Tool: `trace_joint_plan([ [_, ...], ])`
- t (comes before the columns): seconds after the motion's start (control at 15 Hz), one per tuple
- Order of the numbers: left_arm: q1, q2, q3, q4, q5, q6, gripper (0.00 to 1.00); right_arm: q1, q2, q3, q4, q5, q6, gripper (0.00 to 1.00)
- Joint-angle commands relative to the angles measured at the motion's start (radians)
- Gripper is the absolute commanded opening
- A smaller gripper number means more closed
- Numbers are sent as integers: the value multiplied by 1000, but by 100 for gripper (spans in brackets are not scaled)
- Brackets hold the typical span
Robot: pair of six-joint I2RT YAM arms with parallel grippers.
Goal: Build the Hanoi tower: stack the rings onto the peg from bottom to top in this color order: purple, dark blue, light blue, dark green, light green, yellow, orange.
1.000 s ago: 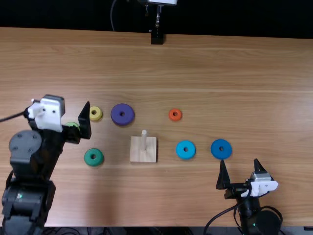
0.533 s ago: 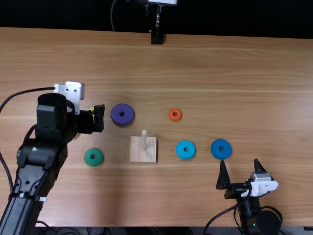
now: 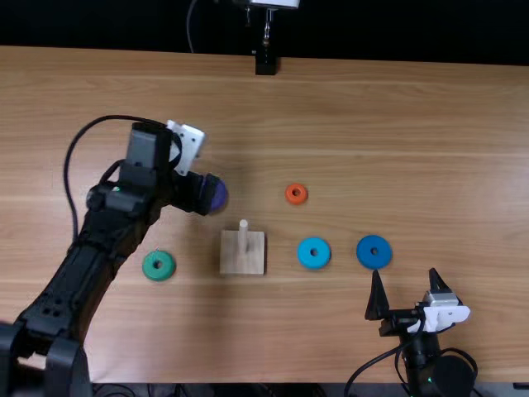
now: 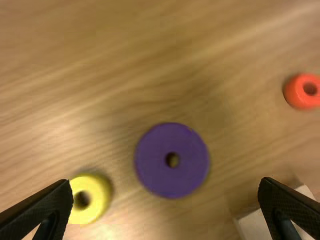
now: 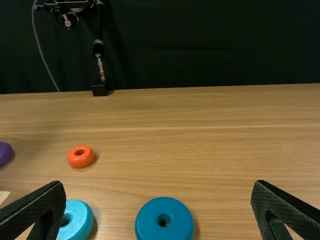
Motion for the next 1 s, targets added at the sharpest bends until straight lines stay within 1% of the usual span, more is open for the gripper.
trace_joint_plan([
  [0.0, -24, 63, 79, -36, 9, 42, 100, -5, -13, -10, -2, -1, -1, 100],
  [0.13, -46, 120, 146, -71, 7, 42, 100, -5, -13, -10, -4, -1, -1, 100],
  [0.2, -46, 137, 163, -79, -2, 42, 100, -5, -13, -10, -4, -1, -1, 100],
  [0.33, -47, 177, 200, -128, -11, 46, 100, -5, -13, -10, -2, -1, -1, 100],
  [0.4, -47, 206, 214, -154, -33, 77, 100, -5, -13, -10, -4, -1, -1, 100],
  [0.47, -49, 231, 230, -173, -66, 134, 100, -5, -13, -10, -4, -1, -1, 100],
  [0.53, -49, 247, 254, -193, -83, 177, 100, -5, -13, -10, -2, -1, -1, 100],
  [0.6, -52, 260, 263, -198, -86, 190, 100, -5, -13, -10, -2, -1, -1, 100],
  [0.8, -53, 312, 264, -198, -86, 191, 100, -5, -13, -10, -2, -1, -1, 100],
  [0.93, -56, 320, 264, -197, -79, 193, 100, -5, -13, -10, -2, -1, -1, 100],
])
